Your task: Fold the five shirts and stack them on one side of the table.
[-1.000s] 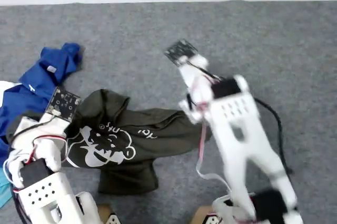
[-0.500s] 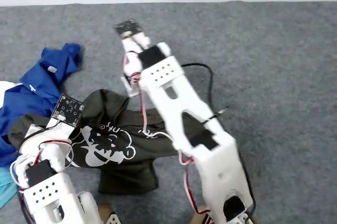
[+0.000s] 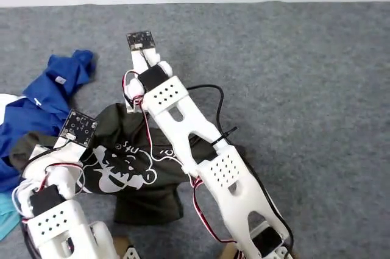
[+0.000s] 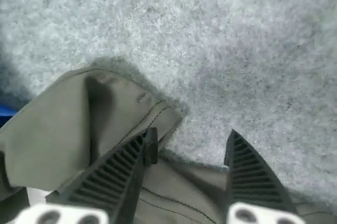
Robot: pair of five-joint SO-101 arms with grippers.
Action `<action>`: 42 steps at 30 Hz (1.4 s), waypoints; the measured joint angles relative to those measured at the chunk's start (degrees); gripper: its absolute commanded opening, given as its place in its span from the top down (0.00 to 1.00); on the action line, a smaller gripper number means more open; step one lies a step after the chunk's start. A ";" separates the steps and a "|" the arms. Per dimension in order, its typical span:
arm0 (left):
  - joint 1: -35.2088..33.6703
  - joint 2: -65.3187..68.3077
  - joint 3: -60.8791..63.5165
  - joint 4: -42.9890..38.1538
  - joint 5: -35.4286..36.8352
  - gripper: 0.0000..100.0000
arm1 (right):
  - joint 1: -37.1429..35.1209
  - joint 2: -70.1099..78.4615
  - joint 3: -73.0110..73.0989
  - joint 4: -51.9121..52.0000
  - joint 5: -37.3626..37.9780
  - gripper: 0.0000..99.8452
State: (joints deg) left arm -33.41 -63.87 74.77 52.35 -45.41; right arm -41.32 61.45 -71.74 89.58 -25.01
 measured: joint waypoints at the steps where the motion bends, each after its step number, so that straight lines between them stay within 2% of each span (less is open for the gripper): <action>1: 0.00 0.00 0.00 0.00 0.00 1.00 | 0.00 0.09 -0.18 0.00 0.00 0.77; 25: 0.00 0.00 2.11 0.09 0.00 1.00 | -3.69 5.45 -0.53 -5.63 -0.18 0.77; 39: 0.00 0.00 2.11 0.09 0.00 1.00 | -1.41 8.88 -0.62 -6.59 -0.18 0.99; 42: 0.00 0.00 2.11 0.09 0.00 1.00 | -0.88 8.97 -0.62 -7.03 -0.09 0.99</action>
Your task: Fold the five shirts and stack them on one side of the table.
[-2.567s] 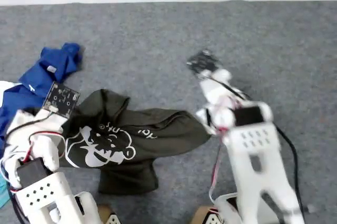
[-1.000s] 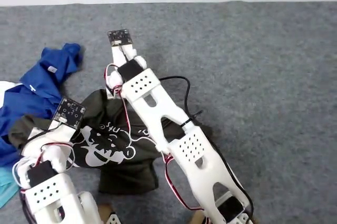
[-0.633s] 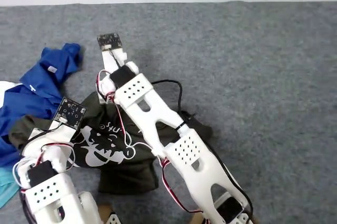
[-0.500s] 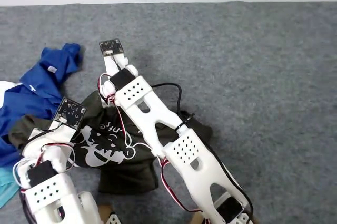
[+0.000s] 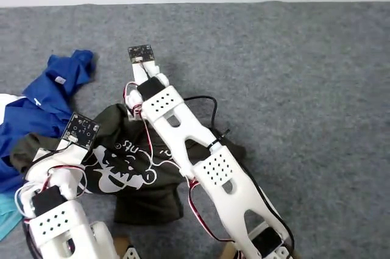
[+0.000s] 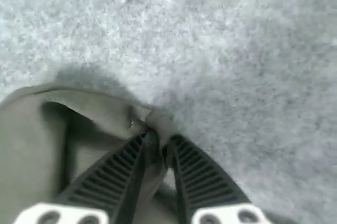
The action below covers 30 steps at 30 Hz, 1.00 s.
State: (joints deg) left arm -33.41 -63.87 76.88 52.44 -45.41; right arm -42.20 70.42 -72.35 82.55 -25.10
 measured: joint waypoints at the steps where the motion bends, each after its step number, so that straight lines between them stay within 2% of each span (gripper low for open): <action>1: 0.00 0.00 0.00 0.00 0.00 1.00 | 0.18 0.00 0.00 -0.18 0.00 0.99; 8: 0.00 0.00 -0.44 0.00 0.09 1.00 | 1.32 0.18 -6.51 3.25 2.02 0.99; 11: 0.00 0.00 -4.31 0.00 2.73 1.00 | 1.67 0.18 -12.84 7.21 4.31 0.99; 14: 0.00 0.00 -10.55 0.00 5.89 1.00 | 3.08 -0.44 -19.08 11.43 6.15 0.99; 19: 0.00 0.00 -22.59 0.00 10.90 1.00 | 6.95 -7.56 -21.10 17.49 8.00 0.99; 24: 0.00 0.00 -34.64 0.00 13.71 1.00 | 12.04 -16.97 -21.19 17.76 9.93 0.99; 30: 4.57 0.00 -49.05 0.00 14.77 1.00 | 18.37 -29.63 -21.19 17.76 13.54 0.99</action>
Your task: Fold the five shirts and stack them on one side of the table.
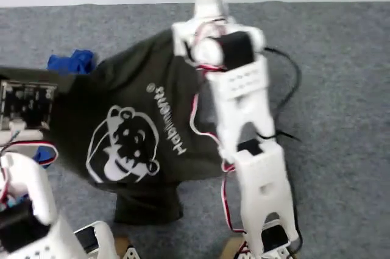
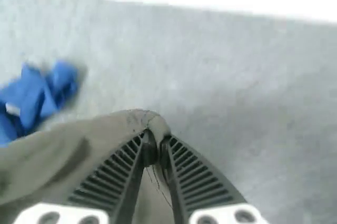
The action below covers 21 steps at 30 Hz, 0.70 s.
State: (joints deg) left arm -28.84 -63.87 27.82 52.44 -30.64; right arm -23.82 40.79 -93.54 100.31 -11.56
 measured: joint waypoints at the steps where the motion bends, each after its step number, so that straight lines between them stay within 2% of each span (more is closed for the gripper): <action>1: 1.23 0.00 -2.37 0.00 0.00 1.00 | 1.32 -2.20 0.00 0.00 0.70 0.99; 4: 4.75 -0.09 -9.23 -1.05 0.00 1.00 | 6.07 -8.26 -0.09 0.09 3.87 0.99; 8: 10.37 -0.79 -14.77 -6.59 -0.09 1.00 | 12.75 -15.91 -0.09 0.09 9.05 0.99; 14: 17.76 -0.88 -16.09 -13.80 -8.62 1.00 | 19.69 -26.37 -0.09 0.09 16.00 0.99; 21: 19.43 -0.88 -16.53 -17.67 -10.20 1.00 | 23.74 -36.31 -0.18 0.26 21.54 0.99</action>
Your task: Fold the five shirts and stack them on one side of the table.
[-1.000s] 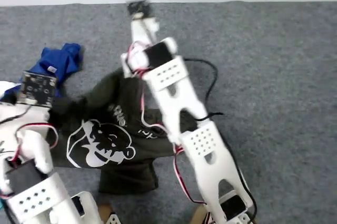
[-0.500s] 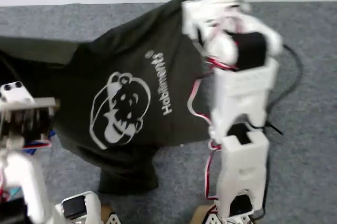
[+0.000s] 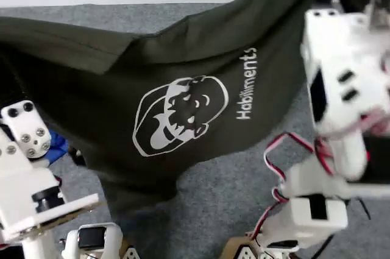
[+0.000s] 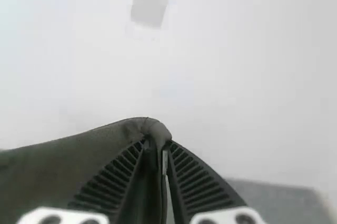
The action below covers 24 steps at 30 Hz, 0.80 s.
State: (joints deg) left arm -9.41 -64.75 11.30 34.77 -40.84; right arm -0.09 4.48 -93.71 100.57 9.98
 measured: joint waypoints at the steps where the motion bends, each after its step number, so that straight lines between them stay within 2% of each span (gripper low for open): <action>1: 0.00 0.09 -0.79 0.00 0.00 1.00 | 0.44 -1.41 0.00 0.00 0.44 0.99; 5: 0.00 0.00 -4.84 0.53 0.00 1.00 | 2.37 -9.76 4.75 0.00 1.58 0.99; 17: 0.00 -0.09 -17.23 10.99 -0.26 1.00 | 4.84 -44.31 44.31 0.00 1.58 0.99; 24: 0.00 -0.09 -18.29 16.00 -0.70 1.00 | 7.47 -48.44 48.26 0.00 1.58 0.99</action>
State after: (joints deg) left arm -9.41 -64.84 -6.99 50.77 -41.54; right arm 7.38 -43.96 -45.45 100.57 11.56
